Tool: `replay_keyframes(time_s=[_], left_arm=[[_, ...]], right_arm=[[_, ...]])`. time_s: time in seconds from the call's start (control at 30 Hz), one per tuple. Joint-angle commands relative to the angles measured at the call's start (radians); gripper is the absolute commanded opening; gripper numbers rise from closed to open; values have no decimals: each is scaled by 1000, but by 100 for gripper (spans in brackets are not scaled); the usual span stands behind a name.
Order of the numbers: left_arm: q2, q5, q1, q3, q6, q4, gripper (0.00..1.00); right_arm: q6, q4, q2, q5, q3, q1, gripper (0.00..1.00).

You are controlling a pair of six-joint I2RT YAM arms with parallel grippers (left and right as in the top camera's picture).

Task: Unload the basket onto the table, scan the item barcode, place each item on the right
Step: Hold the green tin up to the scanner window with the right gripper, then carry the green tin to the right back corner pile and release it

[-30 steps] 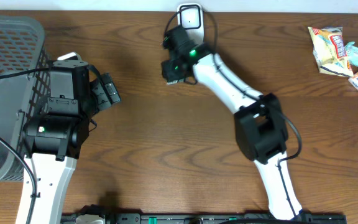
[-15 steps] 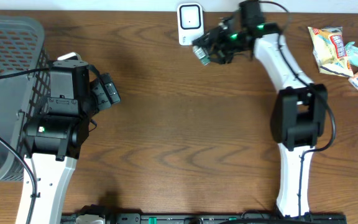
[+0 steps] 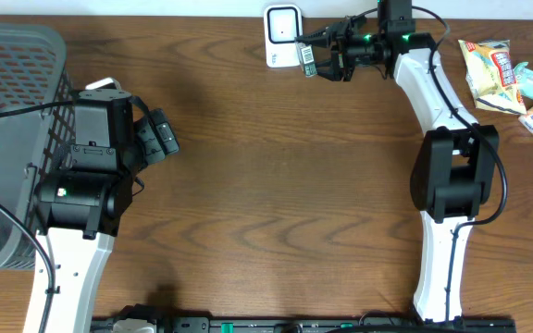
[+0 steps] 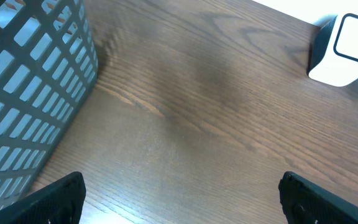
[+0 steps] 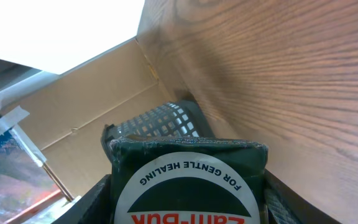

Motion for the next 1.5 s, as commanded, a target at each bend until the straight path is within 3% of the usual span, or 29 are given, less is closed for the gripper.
replay_keyframes(time_s=[0.0,0.33,0.53,0.77,1.1,1.23,1.47], left_arm=[[-5,-6,4,2,13,0,98],[-5,-6,4,2,13,0,97],[-5,-6,4,2,13,0,98],[-5,-6,4,2,13,0,98],[-5,-6,4,2,13,0,98],[-5,-6,4,2,13,0,98],[-5,-6,4,2,13,0,97]], right_arm=[[36,4,-42,-14,19,10,46],[34,7,-42,22,19,15,44],[-210,74,-42,328,19,61,36],[-485,423,-42,541,19,108,39],[-1001,564,-21,1272,19,277,47],[-1185,712,28,1346,19,329,48],[-1299,941,145,1393,19,326,54]])
